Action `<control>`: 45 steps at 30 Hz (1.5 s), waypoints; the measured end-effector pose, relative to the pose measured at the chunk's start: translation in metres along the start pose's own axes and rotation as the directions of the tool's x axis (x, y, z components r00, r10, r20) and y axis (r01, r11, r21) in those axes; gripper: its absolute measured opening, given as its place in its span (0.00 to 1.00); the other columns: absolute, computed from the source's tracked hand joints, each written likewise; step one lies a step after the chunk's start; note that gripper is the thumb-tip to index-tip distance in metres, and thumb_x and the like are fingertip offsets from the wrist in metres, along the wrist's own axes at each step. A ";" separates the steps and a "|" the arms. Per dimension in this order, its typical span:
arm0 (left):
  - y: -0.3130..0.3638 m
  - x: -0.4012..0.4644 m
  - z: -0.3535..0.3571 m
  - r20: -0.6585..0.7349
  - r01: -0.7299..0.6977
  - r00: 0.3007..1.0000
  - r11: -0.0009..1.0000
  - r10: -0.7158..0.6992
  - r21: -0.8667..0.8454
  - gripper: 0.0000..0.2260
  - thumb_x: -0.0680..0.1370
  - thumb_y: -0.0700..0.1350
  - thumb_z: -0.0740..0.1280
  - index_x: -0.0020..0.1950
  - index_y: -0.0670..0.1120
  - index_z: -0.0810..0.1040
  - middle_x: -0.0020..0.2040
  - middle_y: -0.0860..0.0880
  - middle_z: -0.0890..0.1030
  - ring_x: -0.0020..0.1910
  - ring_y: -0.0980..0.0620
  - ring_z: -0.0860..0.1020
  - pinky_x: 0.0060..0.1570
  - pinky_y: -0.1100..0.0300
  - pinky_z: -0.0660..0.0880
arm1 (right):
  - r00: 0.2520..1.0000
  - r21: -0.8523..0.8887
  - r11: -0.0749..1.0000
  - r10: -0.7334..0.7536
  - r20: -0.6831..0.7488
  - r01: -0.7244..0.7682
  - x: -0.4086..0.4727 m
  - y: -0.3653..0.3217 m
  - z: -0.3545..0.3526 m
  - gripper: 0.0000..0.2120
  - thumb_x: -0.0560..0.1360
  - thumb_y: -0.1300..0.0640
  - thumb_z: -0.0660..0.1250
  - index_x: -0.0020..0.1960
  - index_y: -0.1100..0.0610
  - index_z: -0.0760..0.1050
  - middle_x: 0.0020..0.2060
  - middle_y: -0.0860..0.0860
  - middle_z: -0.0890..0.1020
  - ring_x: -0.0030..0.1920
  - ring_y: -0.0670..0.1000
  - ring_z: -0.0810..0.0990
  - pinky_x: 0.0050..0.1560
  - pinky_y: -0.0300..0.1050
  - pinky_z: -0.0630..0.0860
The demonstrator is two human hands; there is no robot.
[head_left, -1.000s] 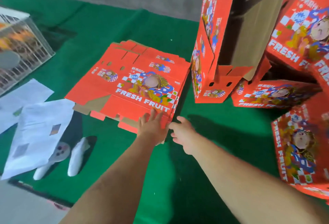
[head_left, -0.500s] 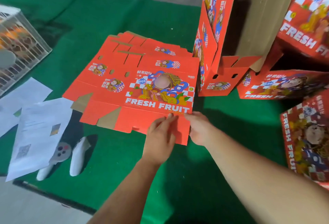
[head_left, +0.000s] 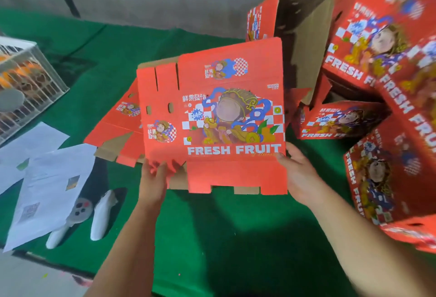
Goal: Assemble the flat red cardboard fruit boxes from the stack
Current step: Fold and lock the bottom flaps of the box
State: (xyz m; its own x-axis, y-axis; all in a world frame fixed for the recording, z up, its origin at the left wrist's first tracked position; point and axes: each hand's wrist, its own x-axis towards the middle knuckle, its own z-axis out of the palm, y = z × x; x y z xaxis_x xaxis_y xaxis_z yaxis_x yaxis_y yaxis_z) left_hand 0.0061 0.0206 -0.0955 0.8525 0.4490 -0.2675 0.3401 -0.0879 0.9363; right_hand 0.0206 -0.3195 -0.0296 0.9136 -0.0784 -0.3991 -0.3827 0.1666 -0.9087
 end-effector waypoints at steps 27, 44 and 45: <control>0.026 -0.116 0.118 0.701 0.025 0.712 0.997 0.035 -0.075 0.33 0.80 0.76 0.50 0.75 0.58 0.74 0.70 0.50 0.80 0.71 0.50 0.77 0.74 0.43 0.65 | 0.953 -0.244 0.963 -0.174 -0.248 0.112 -0.130 0.051 -0.139 0.26 0.81 0.47 0.70 0.75 0.35 0.66 0.70 0.38 0.77 0.71 0.44 0.73 0.75 0.53 0.66; 0.038 -0.130 0.107 0.761 -0.199 0.625 0.978 0.172 -0.058 0.57 0.66 0.65 0.82 0.78 0.75 0.41 0.81 0.63 0.59 0.77 0.63 0.65 0.75 0.49 0.68 | 0.900 -0.265 0.964 -0.105 -0.424 -0.013 -0.108 0.031 -0.136 0.17 0.78 0.48 0.73 0.65 0.42 0.75 0.58 0.43 0.82 0.58 0.47 0.81 0.53 0.47 0.77; 0.038 -0.130 0.103 0.767 -0.230 0.615 0.972 0.185 -0.050 0.58 0.66 0.63 0.82 0.78 0.74 0.40 0.81 0.64 0.57 0.78 0.63 0.63 0.76 0.49 0.66 | 0.891 -0.203 0.979 -0.059 -0.451 -0.038 -0.108 0.029 -0.134 0.15 0.78 0.45 0.71 0.64 0.43 0.76 0.59 0.44 0.82 0.57 0.47 0.81 0.52 0.46 0.75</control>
State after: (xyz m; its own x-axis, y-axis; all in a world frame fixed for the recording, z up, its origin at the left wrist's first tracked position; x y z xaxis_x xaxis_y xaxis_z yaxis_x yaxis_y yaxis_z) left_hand -0.0509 -0.1329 -0.0490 0.8914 -0.4218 -0.1657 0.1144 -0.1442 0.9829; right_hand -0.1074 -0.4380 -0.0296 0.7741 -0.5228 -0.3570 -0.4369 -0.0331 -0.8989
